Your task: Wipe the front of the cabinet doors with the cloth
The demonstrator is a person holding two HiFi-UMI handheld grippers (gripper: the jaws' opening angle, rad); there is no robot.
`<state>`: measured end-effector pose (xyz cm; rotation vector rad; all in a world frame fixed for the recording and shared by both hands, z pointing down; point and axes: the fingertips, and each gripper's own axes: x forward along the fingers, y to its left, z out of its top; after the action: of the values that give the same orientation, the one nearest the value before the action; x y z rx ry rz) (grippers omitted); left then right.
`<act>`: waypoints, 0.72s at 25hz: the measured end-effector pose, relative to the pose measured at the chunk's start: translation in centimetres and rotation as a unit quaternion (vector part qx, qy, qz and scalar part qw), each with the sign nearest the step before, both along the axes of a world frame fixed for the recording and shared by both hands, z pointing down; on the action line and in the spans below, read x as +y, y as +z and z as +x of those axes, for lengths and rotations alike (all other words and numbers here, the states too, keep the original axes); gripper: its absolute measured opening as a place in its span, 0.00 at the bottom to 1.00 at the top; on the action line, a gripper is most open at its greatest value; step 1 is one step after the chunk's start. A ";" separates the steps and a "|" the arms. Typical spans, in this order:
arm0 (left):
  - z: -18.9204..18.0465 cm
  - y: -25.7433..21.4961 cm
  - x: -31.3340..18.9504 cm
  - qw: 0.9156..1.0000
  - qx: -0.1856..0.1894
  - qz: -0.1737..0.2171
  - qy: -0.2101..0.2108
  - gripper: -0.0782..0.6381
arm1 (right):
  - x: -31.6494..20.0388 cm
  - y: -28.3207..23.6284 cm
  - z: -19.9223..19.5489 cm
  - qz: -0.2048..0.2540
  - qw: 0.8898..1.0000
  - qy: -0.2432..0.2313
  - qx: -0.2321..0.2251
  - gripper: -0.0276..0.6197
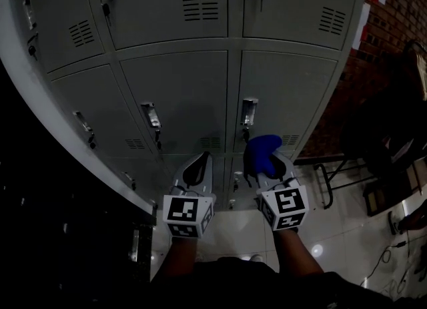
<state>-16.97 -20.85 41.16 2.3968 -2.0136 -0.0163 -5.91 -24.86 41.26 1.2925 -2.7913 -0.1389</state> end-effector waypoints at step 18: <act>-0.4 -1.0 -0.8 0.999 -0.042 0.017 -0.007 0.13 | -0.6 -1.4 -0.6 0.030 1.000 0.002 0.005 0.13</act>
<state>-17.41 -21.68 40.17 2.4426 -2.0831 0.0521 -6.47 -25.49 39.87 1.3076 -2.7963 -0.2305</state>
